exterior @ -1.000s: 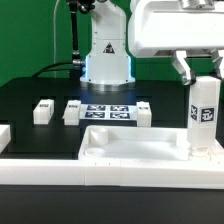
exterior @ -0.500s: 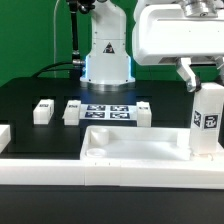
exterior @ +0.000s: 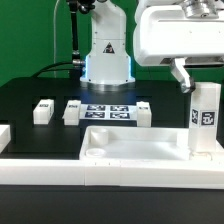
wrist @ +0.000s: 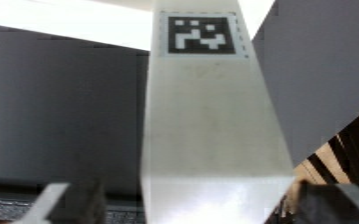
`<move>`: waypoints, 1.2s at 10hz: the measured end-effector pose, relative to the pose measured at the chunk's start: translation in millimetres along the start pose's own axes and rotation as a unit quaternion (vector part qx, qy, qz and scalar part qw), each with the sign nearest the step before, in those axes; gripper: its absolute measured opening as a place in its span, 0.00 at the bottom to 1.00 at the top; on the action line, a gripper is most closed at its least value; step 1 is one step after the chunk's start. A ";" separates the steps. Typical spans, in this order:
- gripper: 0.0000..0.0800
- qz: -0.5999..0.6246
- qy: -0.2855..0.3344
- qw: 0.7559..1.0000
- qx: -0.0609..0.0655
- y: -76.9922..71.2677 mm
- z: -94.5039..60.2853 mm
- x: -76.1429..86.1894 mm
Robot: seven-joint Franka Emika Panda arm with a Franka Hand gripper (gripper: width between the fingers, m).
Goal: Assemble desk
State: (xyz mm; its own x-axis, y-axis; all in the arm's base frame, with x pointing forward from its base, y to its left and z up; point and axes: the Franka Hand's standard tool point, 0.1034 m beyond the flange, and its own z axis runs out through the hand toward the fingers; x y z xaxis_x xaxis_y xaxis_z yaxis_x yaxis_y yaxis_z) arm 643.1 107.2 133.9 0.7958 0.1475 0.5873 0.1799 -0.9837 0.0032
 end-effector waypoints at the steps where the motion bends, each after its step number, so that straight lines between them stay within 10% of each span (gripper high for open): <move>1: 0.77 0.000 0.000 1.000 0.000 0.0 0.0 0.0; 12: 0.81 0.007 -0.041 0.999 0.002 5.6 -2.3 9.8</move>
Offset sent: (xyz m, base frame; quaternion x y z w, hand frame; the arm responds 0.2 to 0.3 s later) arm 0.0000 0.0000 0.0000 0.0000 0.0000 0.0000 1.0000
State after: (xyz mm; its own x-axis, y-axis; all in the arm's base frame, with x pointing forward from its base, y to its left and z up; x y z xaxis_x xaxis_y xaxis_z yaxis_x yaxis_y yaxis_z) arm 650.6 102.9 141.5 0.8427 0.1410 0.5196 0.1696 -0.9855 -0.0078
